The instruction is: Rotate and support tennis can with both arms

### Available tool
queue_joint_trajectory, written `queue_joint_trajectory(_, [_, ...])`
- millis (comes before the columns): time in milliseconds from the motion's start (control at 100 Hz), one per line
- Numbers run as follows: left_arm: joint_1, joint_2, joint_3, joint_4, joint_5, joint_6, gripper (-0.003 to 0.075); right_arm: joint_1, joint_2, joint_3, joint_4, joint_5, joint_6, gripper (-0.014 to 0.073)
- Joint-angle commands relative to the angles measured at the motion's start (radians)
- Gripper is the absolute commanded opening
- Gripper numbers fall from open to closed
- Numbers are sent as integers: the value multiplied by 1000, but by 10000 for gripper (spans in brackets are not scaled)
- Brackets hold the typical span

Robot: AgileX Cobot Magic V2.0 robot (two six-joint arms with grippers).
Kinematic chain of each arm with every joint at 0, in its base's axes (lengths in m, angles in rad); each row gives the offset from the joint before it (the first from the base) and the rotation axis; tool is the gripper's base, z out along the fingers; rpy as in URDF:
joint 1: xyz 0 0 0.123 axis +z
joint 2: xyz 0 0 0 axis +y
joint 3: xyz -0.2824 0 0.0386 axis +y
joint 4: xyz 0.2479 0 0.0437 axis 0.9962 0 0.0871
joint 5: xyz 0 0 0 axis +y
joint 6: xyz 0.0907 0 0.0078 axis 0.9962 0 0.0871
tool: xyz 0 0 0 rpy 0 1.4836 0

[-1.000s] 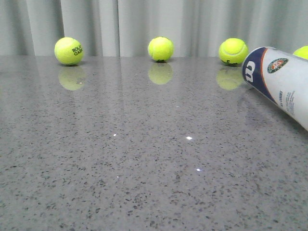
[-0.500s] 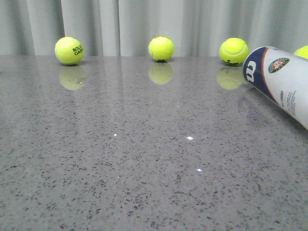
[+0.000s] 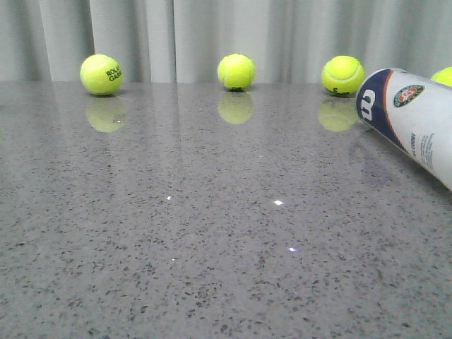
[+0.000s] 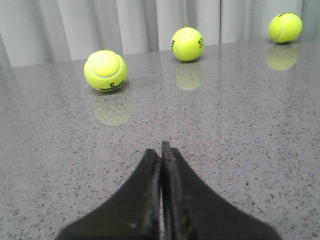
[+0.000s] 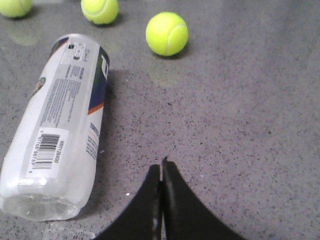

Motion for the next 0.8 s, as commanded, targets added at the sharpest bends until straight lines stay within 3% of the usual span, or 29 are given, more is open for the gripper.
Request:
queue_joint_trajectory(0, [0, -33, 44, -3, -78, -8, -18, -7, 97, -98, 2, 17, -1, -55])
queue_joint_trajectory(80, [0, -33, 44, -3, -78, -8, -18, -6, 184, -168, 2, 71, -1, -20])
queue_joint_trajectory(150, [0, -33, 44, -3, -78, -8, -18, -6, 244, -220, 2, 99, -1, 77])
queue_joint_trajectory(200, [0, -33, 44, -3, -78, -8, -19, -6, 283, -253, 2, 112, -1, 193])
queue_joint_trajectory(320, [0, -33, 44, -3, -78, -8, -18, -6, 361, -322, 2, 152, -2, 577])
queue_joint_trajectory(360, [0, -33, 44, -3, -78, -8, -18, -6, 383, -345, 3, 168, -2, 661])
queue_joint_trajectory(560, [0, -33, 44, -3, -78, -8, -18, -6, 496, -463, 63, 305, -39, 619])
queue_joint_trajectory(790, [0, -33, 44, -3, -78, -8, -18, -5, 656, -605, 259, 455, -113, 619])
